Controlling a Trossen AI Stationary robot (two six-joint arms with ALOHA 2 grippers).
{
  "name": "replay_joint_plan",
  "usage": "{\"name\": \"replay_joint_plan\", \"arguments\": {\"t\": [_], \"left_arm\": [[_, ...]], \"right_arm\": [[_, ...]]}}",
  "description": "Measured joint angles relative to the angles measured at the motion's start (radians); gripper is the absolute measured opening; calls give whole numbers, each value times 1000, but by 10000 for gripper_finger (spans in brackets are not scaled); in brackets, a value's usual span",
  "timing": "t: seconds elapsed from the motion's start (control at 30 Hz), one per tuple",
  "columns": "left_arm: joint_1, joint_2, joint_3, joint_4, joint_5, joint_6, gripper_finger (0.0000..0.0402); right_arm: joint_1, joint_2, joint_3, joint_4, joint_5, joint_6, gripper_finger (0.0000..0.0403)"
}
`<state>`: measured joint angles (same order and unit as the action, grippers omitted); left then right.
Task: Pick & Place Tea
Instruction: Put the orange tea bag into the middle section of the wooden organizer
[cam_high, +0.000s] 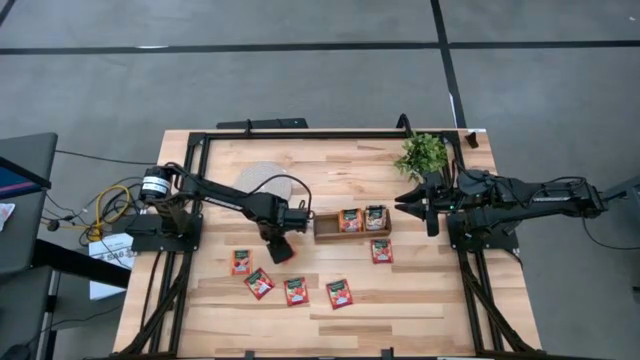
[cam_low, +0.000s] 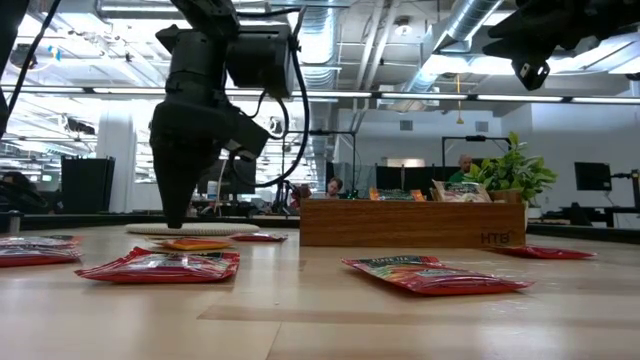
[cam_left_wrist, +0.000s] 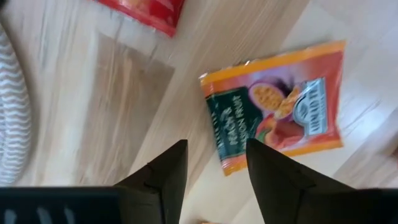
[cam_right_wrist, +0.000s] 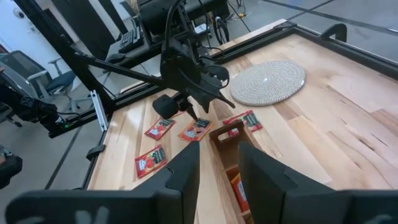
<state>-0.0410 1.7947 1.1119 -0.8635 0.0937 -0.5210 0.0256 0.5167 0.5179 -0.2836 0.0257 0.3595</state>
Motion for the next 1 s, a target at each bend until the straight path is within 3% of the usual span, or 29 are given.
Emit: {"name": "replay_joint_plan", "arguments": {"t": [0.83, 1.0], "left_arm": [[1, 0, -95, 147, -23, -154, 156], [1, 2, -96, 148, -24, -154, 133]], "right_arm": [[0, 0, 0, 0, 0, 0, 101], [0, 0, 0, 0, 0, 0, 101]]}}
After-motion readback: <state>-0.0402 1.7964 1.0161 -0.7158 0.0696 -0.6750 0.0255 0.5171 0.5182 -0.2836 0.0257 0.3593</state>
